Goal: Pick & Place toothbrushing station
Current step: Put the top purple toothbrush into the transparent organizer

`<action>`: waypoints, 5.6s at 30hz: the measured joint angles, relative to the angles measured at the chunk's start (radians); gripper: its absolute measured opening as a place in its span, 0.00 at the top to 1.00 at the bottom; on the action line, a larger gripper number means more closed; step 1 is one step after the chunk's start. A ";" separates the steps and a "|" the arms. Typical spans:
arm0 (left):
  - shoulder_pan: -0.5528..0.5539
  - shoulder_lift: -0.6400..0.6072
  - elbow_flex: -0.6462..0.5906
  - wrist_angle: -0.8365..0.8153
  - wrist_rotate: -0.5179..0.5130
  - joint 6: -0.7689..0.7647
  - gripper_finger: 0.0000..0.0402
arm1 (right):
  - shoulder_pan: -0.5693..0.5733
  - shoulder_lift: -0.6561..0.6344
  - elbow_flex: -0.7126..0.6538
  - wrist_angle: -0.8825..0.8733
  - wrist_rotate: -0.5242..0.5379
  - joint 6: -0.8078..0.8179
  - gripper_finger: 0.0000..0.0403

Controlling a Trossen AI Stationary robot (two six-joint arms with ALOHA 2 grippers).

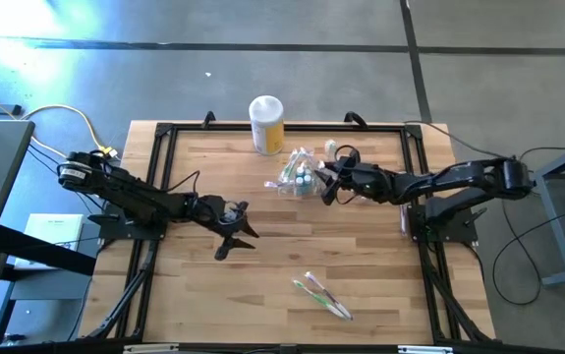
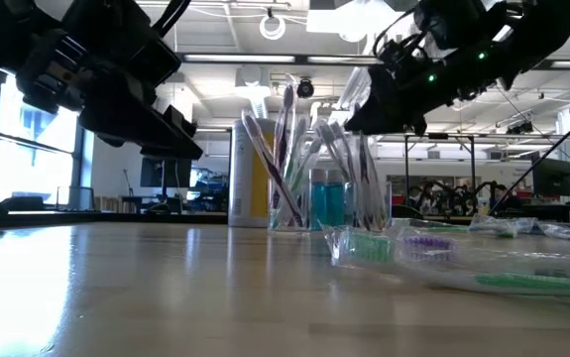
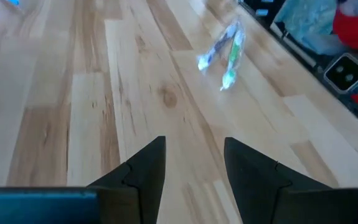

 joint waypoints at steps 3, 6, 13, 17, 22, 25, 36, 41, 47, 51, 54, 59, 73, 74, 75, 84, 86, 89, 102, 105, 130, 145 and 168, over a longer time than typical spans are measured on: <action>0.000 0.010 0.000 -0.009 0.003 -0.002 0.60 | 0.025 -0.064 0.000 -0.067 -0.006 0.027 0.57; 0.000 0.033 0.000 -0.019 0.003 -0.063 0.60 | 0.048 -0.140 0.000 -0.179 -0.073 0.064 0.51; 0.000 0.086 0.000 -0.011 0.003 -0.083 0.60 | 0.075 -0.342 0.000 -0.501 -0.277 0.317 0.51; 0.000 0.110 0.000 -0.008 -0.001 -0.062 0.60 | 0.032 -0.445 0.000 -0.726 -0.425 0.496 0.52; 0.000 0.119 0.000 -0.003 -0.002 -0.056 0.60 | -0.071 -0.535 0.013 -0.999 -0.488 0.552 0.52; 0.000 0.119 0.000 0.004 -0.002 -0.056 0.60 | -0.134 -0.547 0.054 -1.188 -0.428 0.533 0.53; 0.000 0.119 0.001 0.060 -0.010 -0.029 0.60 | -0.283 -0.380 0.171 -1.611 -0.295 0.626 0.53; 0.000 0.119 0.001 0.056 -0.010 -0.029 0.60 | -0.336 -0.252 0.171 -1.674 -0.312 0.688 0.53; 0.000 0.119 0.001 0.025 -0.010 -0.030 0.60 | -0.396 -0.129 0.171 -1.676 -0.308 0.715 0.53; 0.000 0.119 0.001 0.012 -0.010 -0.030 0.60 | -0.443 -0.054 0.171 -1.677 -0.292 0.717 0.53; 0.000 0.119 0.001 0.012 -0.010 -0.030 0.60 | -0.479 0.000 0.171 -1.678 -0.270 0.715 0.53; 0.000 0.119 0.001 0.012 -0.010 -0.030 0.60 | -0.541 0.080 0.171 -1.677 -0.251 0.738 0.53; 0.000 0.119 0.001 0.005 -0.010 -0.031 0.60 | -0.590 0.173 0.116 -1.538 -0.253 0.710 0.53; 0.000 0.119 0.001 0.005 -0.010 -0.031 0.60 | -0.590 0.173 0.112 -1.533 -0.249 0.710 0.53; 0.000 0.119 0.001 0.005 -0.010 -0.031 0.60 | -0.590 0.173 0.107 -1.530 -0.245 0.710 0.53; 0.000 0.119 0.001 0.005 -0.010 -0.031 0.60 | -0.589 0.169 0.060 -1.461 -0.238 0.691 0.53; 0.000 0.119 0.001 0.005 -0.010 -0.031 0.60 | -0.590 0.168 0.052 -1.434 -0.257 0.655 0.53; 0.000 0.119 0.001 0.005 -0.010 -0.031 0.60 | -0.591 0.167 0.048 -1.412 -0.284 0.620 0.53; 0.000 0.119 0.001 0.004 -0.010 -0.031 0.60 | -0.590 0.169 0.046 -1.395 -0.291 0.500 0.64; 0.000 0.119 0.001 0.004 -0.010 -0.031 0.60 | -0.590 0.170 0.046 -1.383 -0.304 0.483 0.77; 0.000 0.119 0.001 0.134 -0.010 -0.040 0.60 | -0.192 -0.106 0.183 -1.431 -0.470 0.587 0.99; 0.000 0.119 0.026 0.389 -0.010 -0.049 0.60 | 0.406 -0.128 0.195 -0.445 -0.178 0.178 0.99; -0.001 0.119 0.127 0.400 -0.070 -0.030 0.60 | 0.379 0.273 0.196 0.411 -0.209 -0.283 0.99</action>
